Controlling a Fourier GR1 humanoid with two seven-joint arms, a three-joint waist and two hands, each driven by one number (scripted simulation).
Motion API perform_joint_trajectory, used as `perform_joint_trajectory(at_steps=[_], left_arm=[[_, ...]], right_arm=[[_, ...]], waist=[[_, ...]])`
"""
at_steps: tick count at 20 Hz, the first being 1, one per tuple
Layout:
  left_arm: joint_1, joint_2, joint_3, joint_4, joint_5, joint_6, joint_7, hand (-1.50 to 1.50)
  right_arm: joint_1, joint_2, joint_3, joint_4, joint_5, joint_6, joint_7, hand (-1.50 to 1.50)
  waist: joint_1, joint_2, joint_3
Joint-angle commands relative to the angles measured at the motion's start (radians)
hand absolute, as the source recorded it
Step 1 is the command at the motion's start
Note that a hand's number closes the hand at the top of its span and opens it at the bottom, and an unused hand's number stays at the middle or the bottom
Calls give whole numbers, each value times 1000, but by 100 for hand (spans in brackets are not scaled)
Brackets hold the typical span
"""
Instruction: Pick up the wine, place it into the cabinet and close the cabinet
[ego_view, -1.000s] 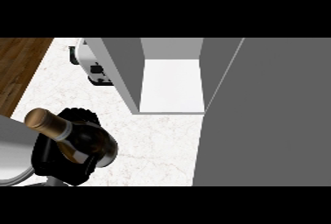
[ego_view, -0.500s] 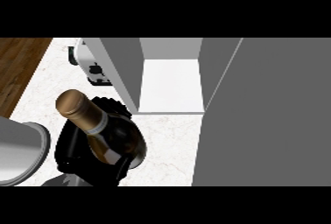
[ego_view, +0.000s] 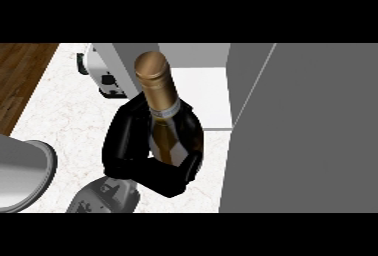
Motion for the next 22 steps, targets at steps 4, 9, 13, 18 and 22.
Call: perform_joint_trajectory(at_steps=[4, 9, 13, 18, 22], left_arm=[[-163, -3, -62, 126, -41, 191, 19, 150], [-215, -3, -101, 126, -30, 270, 56, 150], [-267, -3, -146, 213, -40, 312, 8, 150], [-234, -3, -112, 255, 16, 296, -73, 150], [-195, -3, -118, 279, 85, 301, -153, 150]], right_arm=[[69, 10, -1, -127, -69, 5, 34, -150], [-19, -1, 1, -94, -47, -11, 71, -150], [-28, -5, -23, -101, -86, -8, 107, -150], [-32, -26, -84, -110, -115, 6, 101, -150], [2, -9, -23, -145, -71, 5, 126, -150]], waist=[[-6, 0, 0], [2, 0, 0], [-2, 0, -1], [-1, 0, 0], [-3, 0, -1]])
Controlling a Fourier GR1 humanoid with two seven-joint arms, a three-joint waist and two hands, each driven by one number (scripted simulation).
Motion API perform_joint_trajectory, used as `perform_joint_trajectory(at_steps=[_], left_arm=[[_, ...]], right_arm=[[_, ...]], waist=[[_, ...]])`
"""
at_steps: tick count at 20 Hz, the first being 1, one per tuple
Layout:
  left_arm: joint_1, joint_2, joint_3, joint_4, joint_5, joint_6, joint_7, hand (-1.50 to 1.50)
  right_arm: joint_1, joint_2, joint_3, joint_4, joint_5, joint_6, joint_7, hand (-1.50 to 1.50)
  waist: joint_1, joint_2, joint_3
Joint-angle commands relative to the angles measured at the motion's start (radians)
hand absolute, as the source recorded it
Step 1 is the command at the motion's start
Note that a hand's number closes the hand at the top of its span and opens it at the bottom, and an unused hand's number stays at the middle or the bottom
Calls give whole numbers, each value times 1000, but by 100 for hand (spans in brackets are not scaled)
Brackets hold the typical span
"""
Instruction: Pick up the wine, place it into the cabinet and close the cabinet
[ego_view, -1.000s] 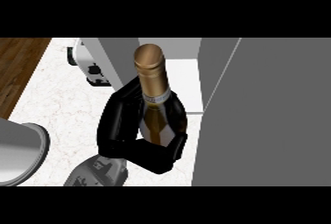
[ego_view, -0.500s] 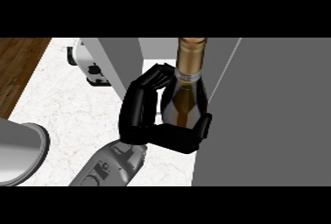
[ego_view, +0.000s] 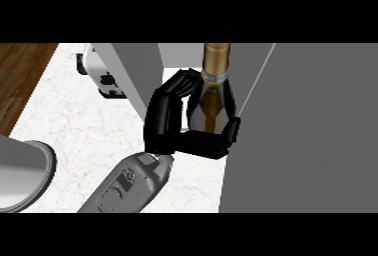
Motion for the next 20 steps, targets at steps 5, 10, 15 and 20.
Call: perform_joint_trajectory(at_steps=[5, 10, 15, 20], left_arm=[[60, 0, -24, 0, 61, 42, -86, 150], [2, 0, 17, 179, 93, -5, -174, 150], [43, 0, -5, 234, 26, -12, -227, 150], [-63, 0, 52, 366, 72, -11, -295, 150]], right_arm=[[35, 2, -5, -166, -74, -18, 65, -150], [-33, -42, -118, -84, -174, 7, 63, -150], [69, 15, 10, -135, -58, -2, 19, -150], [18, 32, 44, -50, 7, -11, -28, -150]], waist=[[3, -2, 0], [1, 1, 0], [2, -1, 0], [2, 1, 0]])
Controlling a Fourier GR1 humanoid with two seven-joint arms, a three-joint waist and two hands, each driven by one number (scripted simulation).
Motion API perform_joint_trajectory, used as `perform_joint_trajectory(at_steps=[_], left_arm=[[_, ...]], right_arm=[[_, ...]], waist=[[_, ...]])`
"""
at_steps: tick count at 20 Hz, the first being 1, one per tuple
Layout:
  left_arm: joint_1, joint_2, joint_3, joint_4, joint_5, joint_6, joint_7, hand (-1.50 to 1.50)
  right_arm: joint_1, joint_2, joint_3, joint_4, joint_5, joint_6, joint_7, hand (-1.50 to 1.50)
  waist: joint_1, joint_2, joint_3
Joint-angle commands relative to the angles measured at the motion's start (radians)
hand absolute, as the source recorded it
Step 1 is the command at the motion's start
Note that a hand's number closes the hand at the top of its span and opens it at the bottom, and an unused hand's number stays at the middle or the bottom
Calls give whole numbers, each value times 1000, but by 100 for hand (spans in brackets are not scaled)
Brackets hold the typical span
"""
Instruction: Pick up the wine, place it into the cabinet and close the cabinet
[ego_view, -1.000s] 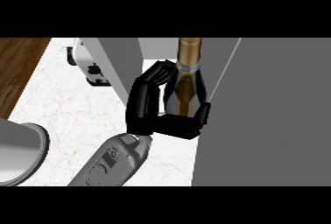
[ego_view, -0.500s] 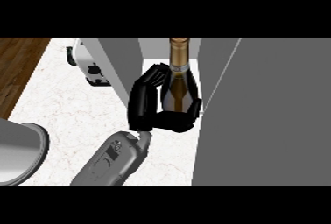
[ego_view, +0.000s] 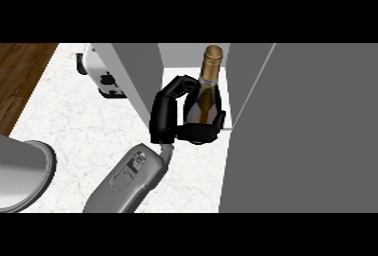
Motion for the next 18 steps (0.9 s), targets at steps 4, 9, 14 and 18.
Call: perform_joint_trajectory(at_steps=[4, 9, 14, 18], left_arm=[[18, 0, -17, 89, 62, 52, -155, 150], [-76, 0, 84, 182, 112, -38, -153, 150], [-54, 0, 121, 190, 85, -88, -133, 150], [-157, 0, 148, 295, 125, -93, -118, 150]], right_arm=[[25, -23, -52, -91, -94, 18, 24, -150], [1, -40, -72, -120, -127, 12, 86, -150], [-3, 12, -26, -57, -50, -16, 20, -150], [-14, 7, -30, -46, -76, -5, 22, -150]], waist=[[-3, 0, 0], [-4, 1, 0], [5, 0, 0], [-3, 1, 0]])
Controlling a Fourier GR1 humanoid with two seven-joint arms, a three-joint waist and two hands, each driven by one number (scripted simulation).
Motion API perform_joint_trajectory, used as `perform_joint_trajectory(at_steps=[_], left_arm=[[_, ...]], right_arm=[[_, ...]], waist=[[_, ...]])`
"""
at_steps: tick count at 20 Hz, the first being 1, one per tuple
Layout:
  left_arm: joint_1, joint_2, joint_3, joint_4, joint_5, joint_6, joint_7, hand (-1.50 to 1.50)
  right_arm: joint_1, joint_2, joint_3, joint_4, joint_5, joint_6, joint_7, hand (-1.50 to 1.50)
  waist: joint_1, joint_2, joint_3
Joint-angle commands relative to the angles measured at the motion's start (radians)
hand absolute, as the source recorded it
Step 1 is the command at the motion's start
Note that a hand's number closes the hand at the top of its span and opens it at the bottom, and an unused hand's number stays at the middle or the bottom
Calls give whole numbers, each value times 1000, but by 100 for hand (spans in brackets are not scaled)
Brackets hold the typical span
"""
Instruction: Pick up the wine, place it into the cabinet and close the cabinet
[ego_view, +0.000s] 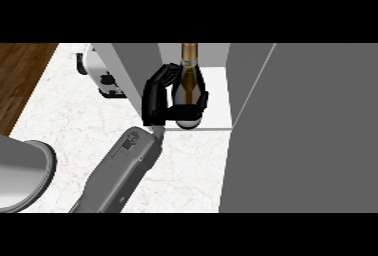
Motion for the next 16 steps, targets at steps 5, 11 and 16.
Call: perform_joint_trajectory(at_steps=[5, 11, 16], left_arm=[[-173, -6, 92, 246, 47, -67, -34, 150], [-252, 13, 130, 340, 29, -63, -25, 150], [-277, -5, 94, 455, 80, -12, -176, 150]], right_arm=[[47, 9, 32, -97, -32, 1, 21, -150], [41, 9, 10, -91, -63, 10, 17, -150], [5, 1, -14, -65, -105, 16, 29, -150]], waist=[[-11, 3, 0], [-7, 2, 0], [-26, 6, 0]])
